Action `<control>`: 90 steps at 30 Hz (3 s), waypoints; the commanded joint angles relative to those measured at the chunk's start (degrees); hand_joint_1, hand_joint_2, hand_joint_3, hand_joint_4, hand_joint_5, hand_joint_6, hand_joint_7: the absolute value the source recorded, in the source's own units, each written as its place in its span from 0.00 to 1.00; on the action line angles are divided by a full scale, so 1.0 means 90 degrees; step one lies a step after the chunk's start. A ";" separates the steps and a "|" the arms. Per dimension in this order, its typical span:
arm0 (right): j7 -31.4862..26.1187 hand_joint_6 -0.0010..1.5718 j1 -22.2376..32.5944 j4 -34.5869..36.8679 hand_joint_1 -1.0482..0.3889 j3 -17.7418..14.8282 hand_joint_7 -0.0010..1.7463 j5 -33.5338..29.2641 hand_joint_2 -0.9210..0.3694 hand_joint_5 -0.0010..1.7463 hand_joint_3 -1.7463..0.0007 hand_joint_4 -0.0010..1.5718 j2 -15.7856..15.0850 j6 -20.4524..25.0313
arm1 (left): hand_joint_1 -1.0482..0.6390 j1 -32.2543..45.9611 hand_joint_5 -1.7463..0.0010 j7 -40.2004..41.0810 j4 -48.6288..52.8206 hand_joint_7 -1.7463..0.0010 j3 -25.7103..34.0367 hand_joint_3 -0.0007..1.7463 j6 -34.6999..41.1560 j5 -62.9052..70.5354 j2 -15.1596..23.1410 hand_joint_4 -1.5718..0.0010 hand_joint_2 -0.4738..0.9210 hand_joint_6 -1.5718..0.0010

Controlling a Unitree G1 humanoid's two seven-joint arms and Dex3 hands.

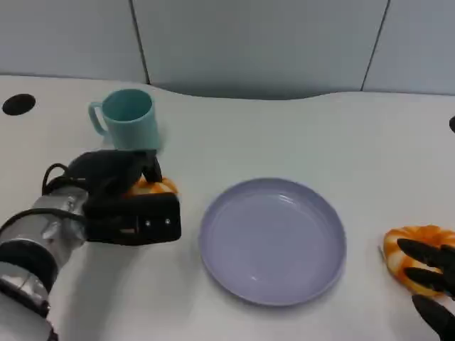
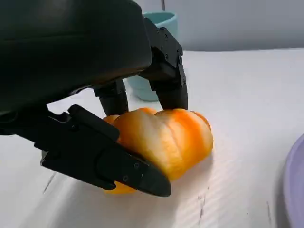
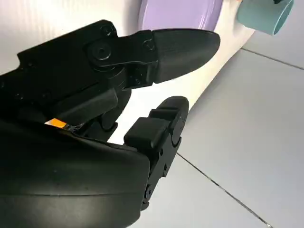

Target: Grasp the bread from the table and place it into the plate.

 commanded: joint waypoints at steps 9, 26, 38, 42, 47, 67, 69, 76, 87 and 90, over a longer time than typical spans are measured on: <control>-0.0097 0.50 -0.0058 -0.0039 0.46 0.0006 0.00 -0.0017 0.00 0.01 0.79 0.61 0.0011 0.0137 | 0.49 0.0371 0.00 -0.0796 -0.1043 0.00 0.0993 0.07 -0.1633 -0.1160 0.0786 0.56 0.97 0.68; -0.0047 0.51 -0.0004 -0.0066 0.46 0.0027 0.00 0.0093 0.00 0.01 0.80 0.61 0.0050 0.0172 | 0.52 0.0184 0.00 -0.2336 -0.1516 0.00 0.0875 0.06 -0.2807 -0.1645 -0.0339 0.51 1.00 0.68; -0.0144 0.50 0.0055 -0.0181 0.45 0.0089 0.00 -0.0084 0.00 0.01 0.80 0.61 0.0068 0.0257 | 0.50 -0.0373 0.00 -0.2269 -0.0915 0.00 0.0251 0.10 -0.3276 -0.0838 -0.0891 0.51 1.00 0.66; -0.0160 0.50 0.0078 -0.0253 0.46 0.0118 0.00 -0.0098 0.00 0.01 0.80 0.61 0.0116 0.0295 | 0.51 -0.0556 0.00 -0.1981 -0.0859 0.00 -0.0073 0.14 -0.3319 -0.0364 -0.0988 0.49 0.99 0.63; -0.0198 0.50 0.0046 -0.0191 0.46 0.0137 0.00 -0.0152 0.00 0.01 0.80 0.61 0.0115 0.0184 | 0.47 -0.0848 0.00 -0.1509 -0.0845 0.00 -0.0546 0.12 -0.3529 0.0355 -0.0885 0.55 0.93 0.68; -0.0375 0.50 0.0006 -0.0213 0.45 0.0175 0.00 -0.0346 0.00 0.01 0.80 0.63 0.0108 0.0243 | 0.21 -0.1283 0.61 -0.2708 -0.0649 0.92 -0.0649 0.02 -0.4009 0.0089 -0.0767 0.93 1.00 0.76; -0.0377 0.50 0.0003 -0.0205 0.44 0.0173 0.00 -0.0349 0.00 0.01 0.80 0.63 0.0106 0.0235 | 0.20 -0.1283 0.65 -0.2818 -0.0661 0.95 -0.0628 0.03 -0.4006 0.0013 -0.0764 0.94 1.00 0.77; -0.0374 0.49 0.0027 -0.0220 0.45 0.0166 0.00 -0.0330 0.00 0.01 0.80 0.62 0.0132 0.0233 | 0.19 -0.1296 0.76 -0.3452 -0.0732 0.99 -0.0471 0.03 -0.3898 -0.0387 -0.0765 1.00 1.00 0.85; -0.0415 0.50 0.0044 -0.0238 0.45 0.0162 0.00 -0.0375 0.00 0.01 0.80 0.62 0.0124 0.0213 | 0.20 -0.1002 0.73 -0.4352 -0.1217 0.99 0.0282 0.04 -0.4177 -0.1630 -0.0214 0.97 1.00 0.83; -0.0398 0.50 0.0065 -0.0252 0.45 0.0151 0.00 -0.0345 0.00 0.01 0.80 0.62 0.0110 0.0207 | 0.23 -0.0676 0.73 -0.5040 -0.1425 0.99 0.0746 0.03 -0.4108 -0.2609 0.0078 0.96 1.00 0.82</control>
